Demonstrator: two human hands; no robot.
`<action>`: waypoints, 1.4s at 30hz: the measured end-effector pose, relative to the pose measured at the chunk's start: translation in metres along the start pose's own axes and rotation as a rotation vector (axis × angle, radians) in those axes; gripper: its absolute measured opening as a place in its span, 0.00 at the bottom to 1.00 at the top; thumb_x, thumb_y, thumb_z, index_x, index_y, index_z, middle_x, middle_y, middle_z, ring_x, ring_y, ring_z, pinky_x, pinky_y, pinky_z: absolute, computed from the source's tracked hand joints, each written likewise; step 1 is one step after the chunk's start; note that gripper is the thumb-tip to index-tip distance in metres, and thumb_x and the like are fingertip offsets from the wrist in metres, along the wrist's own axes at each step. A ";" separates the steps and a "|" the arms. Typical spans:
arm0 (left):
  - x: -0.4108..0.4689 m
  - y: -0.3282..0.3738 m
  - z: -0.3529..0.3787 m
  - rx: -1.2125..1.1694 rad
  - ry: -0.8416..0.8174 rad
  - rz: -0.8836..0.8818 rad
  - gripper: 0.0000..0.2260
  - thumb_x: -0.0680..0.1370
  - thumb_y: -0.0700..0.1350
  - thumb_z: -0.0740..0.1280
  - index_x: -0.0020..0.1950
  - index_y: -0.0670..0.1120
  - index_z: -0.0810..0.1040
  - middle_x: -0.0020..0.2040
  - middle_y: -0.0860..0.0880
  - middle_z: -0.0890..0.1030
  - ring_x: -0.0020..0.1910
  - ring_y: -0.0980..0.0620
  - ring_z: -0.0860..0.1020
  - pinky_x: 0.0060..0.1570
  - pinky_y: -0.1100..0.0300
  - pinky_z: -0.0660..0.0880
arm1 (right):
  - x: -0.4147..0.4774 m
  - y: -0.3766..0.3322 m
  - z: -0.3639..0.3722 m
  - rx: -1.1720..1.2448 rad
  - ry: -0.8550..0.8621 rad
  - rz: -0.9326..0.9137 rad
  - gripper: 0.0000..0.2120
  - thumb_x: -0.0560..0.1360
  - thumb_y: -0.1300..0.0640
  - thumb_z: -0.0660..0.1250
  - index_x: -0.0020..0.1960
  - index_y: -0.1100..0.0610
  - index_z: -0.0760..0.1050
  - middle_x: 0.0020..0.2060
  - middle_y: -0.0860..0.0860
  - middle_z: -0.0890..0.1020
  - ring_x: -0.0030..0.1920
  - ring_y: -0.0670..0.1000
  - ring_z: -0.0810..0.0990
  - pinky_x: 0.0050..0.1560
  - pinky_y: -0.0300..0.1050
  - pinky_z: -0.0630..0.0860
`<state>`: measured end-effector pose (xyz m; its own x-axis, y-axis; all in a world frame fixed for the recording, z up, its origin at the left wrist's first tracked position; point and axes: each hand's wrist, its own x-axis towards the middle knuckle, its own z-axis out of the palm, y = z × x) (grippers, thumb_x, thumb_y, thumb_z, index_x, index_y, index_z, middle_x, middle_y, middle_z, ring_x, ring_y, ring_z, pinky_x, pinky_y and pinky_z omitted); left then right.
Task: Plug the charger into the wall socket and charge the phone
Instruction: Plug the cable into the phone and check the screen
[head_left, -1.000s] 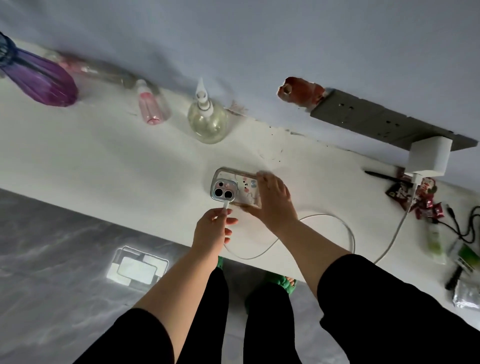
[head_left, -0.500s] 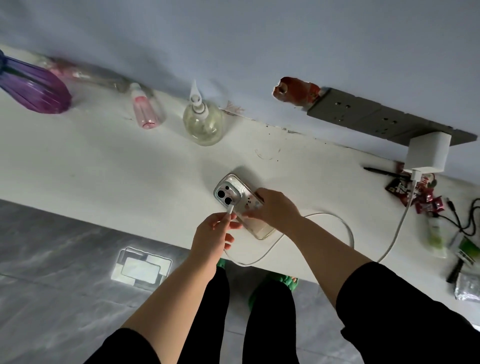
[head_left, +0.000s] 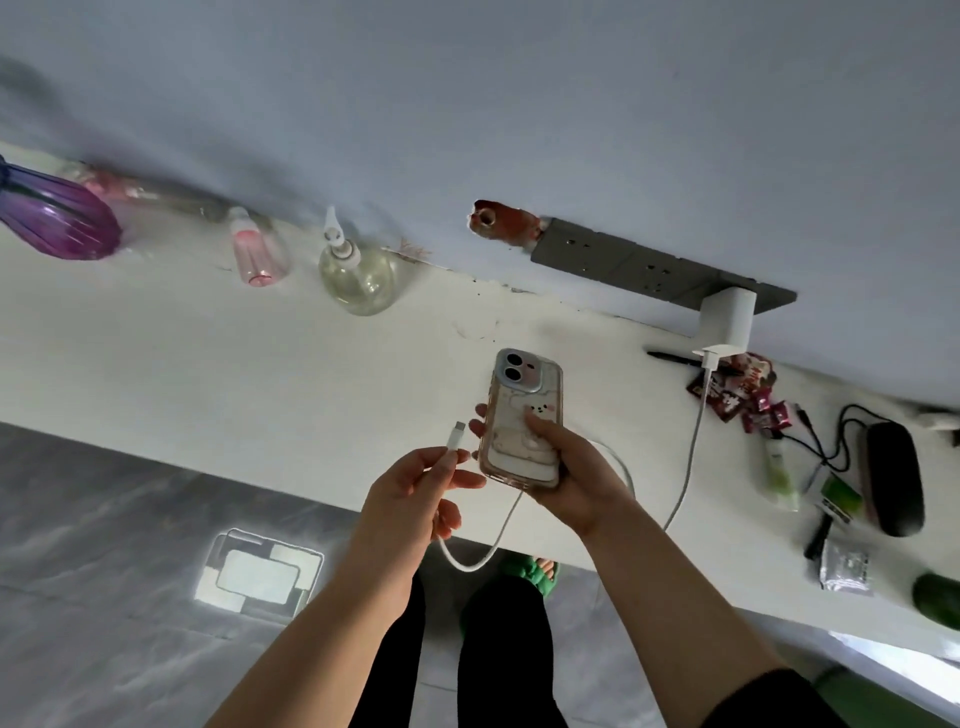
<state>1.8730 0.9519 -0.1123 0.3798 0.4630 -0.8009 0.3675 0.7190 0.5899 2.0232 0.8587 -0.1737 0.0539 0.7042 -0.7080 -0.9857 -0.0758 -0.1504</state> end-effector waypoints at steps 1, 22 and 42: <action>-0.007 0.001 0.005 -0.004 -0.013 -0.005 0.07 0.79 0.44 0.64 0.48 0.44 0.82 0.38 0.46 0.86 0.21 0.56 0.71 0.24 0.67 0.67 | -0.004 -0.003 0.002 0.022 0.008 -0.009 0.17 0.79 0.60 0.58 0.67 0.63 0.71 0.61 0.62 0.79 0.60 0.61 0.79 0.55 0.59 0.79; -0.087 0.029 0.076 -0.063 -0.152 0.075 0.11 0.75 0.52 0.66 0.42 0.47 0.84 0.36 0.44 0.86 0.16 0.57 0.64 0.18 0.70 0.62 | -0.074 -0.050 0.069 0.243 -0.077 -0.205 0.30 0.77 0.39 0.55 0.73 0.55 0.66 0.65 0.56 0.72 0.62 0.58 0.74 0.63 0.61 0.72; -0.096 0.026 0.082 -0.110 -0.161 0.092 0.13 0.71 0.55 0.66 0.41 0.47 0.84 0.35 0.45 0.86 0.14 0.58 0.65 0.17 0.70 0.62 | -0.085 -0.040 0.073 0.200 -0.067 -0.241 0.33 0.76 0.36 0.54 0.73 0.55 0.64 0.65 0.56 0.71 0.62 0.56 0.74 0.62 0.58 0.73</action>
<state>1.9155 0.8835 -0.0116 0.5413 0.4469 -0.7123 0.2339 0.7336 0.6380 2.0467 0.8534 -0.0567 0.2859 0.7304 -0.6203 -0.9579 0.2348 -0.1651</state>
